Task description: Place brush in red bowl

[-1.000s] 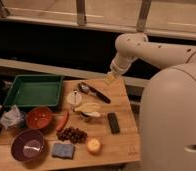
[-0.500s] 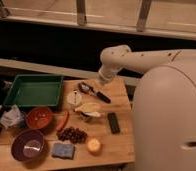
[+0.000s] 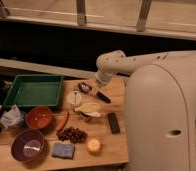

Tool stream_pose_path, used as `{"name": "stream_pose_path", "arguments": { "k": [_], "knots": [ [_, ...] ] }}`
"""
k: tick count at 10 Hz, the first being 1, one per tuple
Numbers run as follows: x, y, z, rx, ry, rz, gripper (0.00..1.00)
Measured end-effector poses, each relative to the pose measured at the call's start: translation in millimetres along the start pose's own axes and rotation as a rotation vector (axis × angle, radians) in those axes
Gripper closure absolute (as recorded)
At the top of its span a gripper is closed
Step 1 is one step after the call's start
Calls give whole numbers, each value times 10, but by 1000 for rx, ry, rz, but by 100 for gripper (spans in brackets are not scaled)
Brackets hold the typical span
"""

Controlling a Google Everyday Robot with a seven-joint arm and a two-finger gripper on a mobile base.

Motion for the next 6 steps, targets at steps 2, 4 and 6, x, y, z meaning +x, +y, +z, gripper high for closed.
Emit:
{"name": "stream_pose_path", "arguments": {
  "k": [2,4,6],
  "knots": [
    [-13,-6,20,4,0,5,40],
    [7,-23,16,6,1,8,40],
    [24,-11,32,8,7,4,40]
  ]
}}
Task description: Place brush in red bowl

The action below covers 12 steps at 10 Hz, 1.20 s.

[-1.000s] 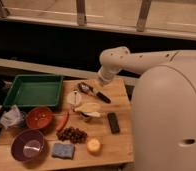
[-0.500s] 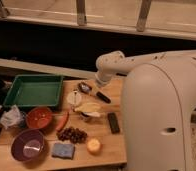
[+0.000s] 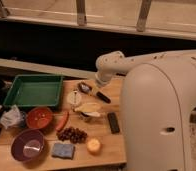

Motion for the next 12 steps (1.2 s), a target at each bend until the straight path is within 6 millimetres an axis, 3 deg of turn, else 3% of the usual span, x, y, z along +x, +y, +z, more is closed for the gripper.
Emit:
{"name": "stream_pose_path", "arguments": {
  "k": [6,12],
  "knots": [
    [-217,62,367,28,-42,-29,40],
    [-70,-5,1023,-64,-51,30,40]
  ]
}}
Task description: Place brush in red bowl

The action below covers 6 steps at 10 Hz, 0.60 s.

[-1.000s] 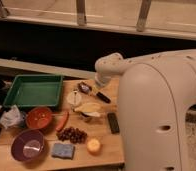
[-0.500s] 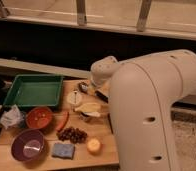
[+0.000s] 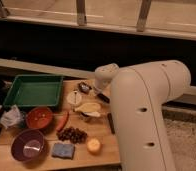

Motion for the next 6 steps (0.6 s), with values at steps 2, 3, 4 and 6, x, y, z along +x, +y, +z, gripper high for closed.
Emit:
{"name": "stream_pose_path", "arguments": {
  "k": [2,3,4,6],
  "knots": [
    [-153,14,146,-18,-4,-34,40],
    [-256,44,205,-29,-6,-60,40],
    [-306,60,247,-43,-6,-78,45],
    [-317,68,267,-62,-5,-97,65]
  ]
}}
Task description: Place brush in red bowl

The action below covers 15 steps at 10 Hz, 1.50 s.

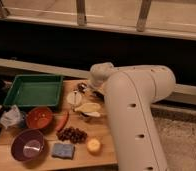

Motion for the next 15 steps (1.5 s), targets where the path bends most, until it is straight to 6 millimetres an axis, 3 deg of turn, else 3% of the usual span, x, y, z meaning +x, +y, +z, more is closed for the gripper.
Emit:
{"name": "stream_pose_path", "arguments": {
  "k": [2,4,8,12,15],
  "knots": [
    [-12,35,-13,-9,4,-18,85],
    [31,36,-90,-3,13,-29,99],
    [34,-45,-327,34,23,-38,100],
    [-273,-154,-888,91,-6,-101,100],
    [-527,-102,-1205,105,-52,-169,100]
  ]
}}
